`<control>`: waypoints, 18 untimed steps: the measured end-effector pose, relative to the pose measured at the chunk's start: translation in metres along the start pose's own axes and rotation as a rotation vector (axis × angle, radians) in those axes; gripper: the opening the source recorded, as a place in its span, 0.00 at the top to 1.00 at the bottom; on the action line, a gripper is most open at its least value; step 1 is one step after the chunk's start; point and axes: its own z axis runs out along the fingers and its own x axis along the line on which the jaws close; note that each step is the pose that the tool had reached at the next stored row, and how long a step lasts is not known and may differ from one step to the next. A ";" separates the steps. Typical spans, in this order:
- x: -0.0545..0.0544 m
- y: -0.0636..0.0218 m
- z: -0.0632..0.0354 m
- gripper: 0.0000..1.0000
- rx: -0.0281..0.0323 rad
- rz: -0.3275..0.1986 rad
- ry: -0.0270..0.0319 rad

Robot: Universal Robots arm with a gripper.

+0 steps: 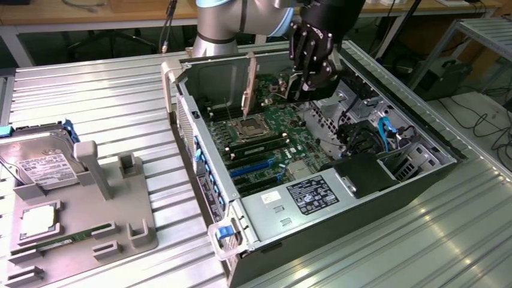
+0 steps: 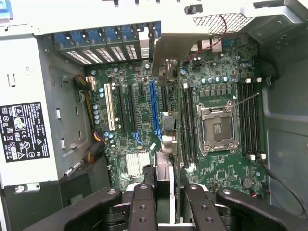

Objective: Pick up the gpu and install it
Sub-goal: 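Insert the gpu into the slot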

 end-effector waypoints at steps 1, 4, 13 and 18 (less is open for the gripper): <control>0.000 0.0000 0.0002 0.72 0.0000 0.000 0.0001; 0.000 0.0000 0.0008 0.72 0.0000 0.000 0.0000; 0.000 0.0000 0.0030 0.72 0.0000 0.000 0.0000; 0.000 0.0000 0.0044 0.72 0.0000 0.000 -0.0001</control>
